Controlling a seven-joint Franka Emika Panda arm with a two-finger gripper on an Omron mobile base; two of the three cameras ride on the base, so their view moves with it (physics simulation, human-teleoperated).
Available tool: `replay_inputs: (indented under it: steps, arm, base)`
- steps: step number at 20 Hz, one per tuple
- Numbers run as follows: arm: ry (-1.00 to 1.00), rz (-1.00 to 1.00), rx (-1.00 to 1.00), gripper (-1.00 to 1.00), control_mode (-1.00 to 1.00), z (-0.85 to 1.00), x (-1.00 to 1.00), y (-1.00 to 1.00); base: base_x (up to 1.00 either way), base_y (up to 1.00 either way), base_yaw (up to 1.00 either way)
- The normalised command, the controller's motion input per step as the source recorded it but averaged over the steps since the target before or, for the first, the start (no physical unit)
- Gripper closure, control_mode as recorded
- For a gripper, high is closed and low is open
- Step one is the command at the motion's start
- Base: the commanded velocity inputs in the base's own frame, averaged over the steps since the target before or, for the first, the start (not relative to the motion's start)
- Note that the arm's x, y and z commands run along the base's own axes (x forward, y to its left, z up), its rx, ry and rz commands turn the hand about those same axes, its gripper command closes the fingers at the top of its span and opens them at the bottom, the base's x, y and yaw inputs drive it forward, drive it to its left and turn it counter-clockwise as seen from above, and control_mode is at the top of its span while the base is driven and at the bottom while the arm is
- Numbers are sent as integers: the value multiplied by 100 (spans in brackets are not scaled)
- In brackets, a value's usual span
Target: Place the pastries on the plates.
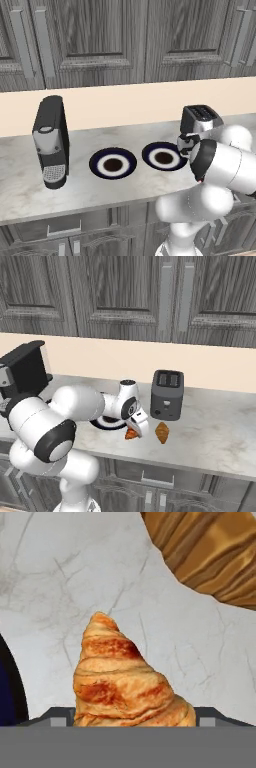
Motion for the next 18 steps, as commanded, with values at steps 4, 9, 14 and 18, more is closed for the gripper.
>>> replay_inputs:
  steps: [4,9,14,18]
  arm:
    - [0,0,2,100,-100,36,13,57]
    - [11,0,1,100,-100,45,19,62]
    - [12,0,0,100,-100,5,35,58]
    - [9,0,0,100,-100,-17,46,26]
  base:
    - [0,0,0]
    - [0,0,0]
    - [0,0,0]
    - [0,0,0]
